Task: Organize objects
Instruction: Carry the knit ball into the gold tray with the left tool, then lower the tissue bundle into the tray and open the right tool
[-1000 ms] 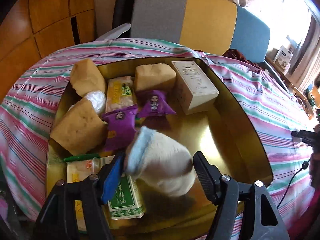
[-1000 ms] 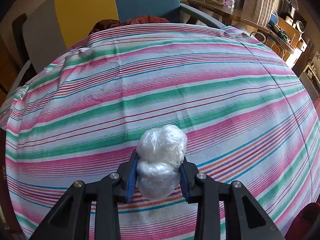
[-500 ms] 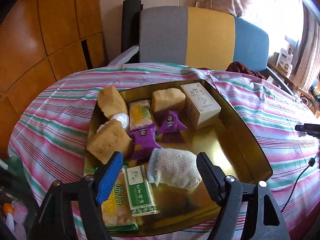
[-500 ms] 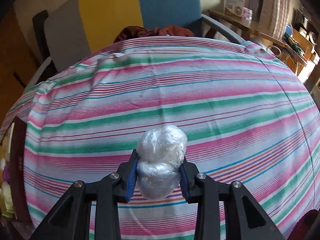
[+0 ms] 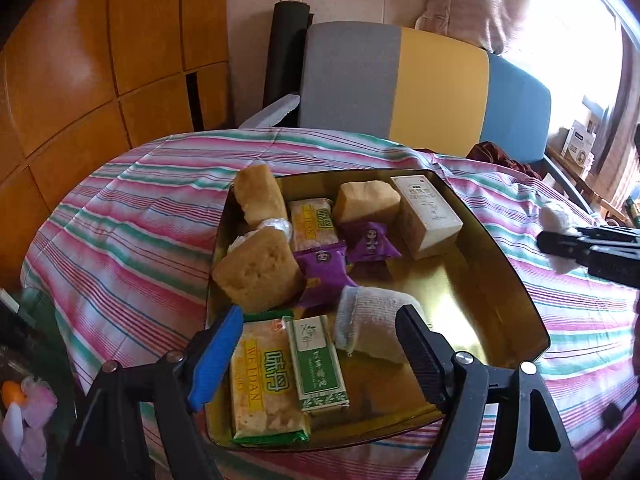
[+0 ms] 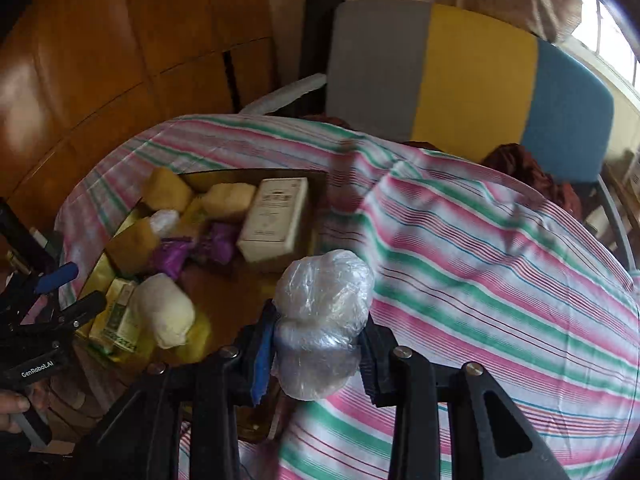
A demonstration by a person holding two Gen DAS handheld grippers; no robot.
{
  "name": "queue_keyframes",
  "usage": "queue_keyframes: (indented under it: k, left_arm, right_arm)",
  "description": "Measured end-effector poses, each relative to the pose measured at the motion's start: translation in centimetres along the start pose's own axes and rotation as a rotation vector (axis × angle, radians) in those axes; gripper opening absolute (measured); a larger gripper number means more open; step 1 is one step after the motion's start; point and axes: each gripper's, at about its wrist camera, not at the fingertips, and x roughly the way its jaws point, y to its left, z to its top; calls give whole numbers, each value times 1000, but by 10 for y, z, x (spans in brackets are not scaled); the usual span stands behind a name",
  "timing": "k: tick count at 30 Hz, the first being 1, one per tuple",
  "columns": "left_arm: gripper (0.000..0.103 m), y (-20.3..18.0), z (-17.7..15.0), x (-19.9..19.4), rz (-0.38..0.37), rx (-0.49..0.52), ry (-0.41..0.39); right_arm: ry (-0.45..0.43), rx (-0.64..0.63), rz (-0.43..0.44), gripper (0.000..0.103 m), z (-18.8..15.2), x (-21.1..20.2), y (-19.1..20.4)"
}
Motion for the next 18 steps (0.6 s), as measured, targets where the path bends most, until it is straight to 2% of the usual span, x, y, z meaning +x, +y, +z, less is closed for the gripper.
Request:
queue_keyframes:
  k: [4,9,15,17,18]
  left_arm:
    - [81,11,-2,0,7,-22,3]
    - [82,23,-4,3,16,-48,9]
    - [86,31,-7,6,30,-69,18]
    - [86,33,-8,7,34,-74,23]
    - [87,34,-8,8,36,-75,28]
  right_arm:
    - [86,-71,-5,36,4,33,33]
    - [189,-116,-36,37,3,74,51]
    - [222,-80,-38,39,-1,98,53]
    - [201,-82,-46,40,-2,98,53]
    - [200,-80,-43,44,-3,98,53]
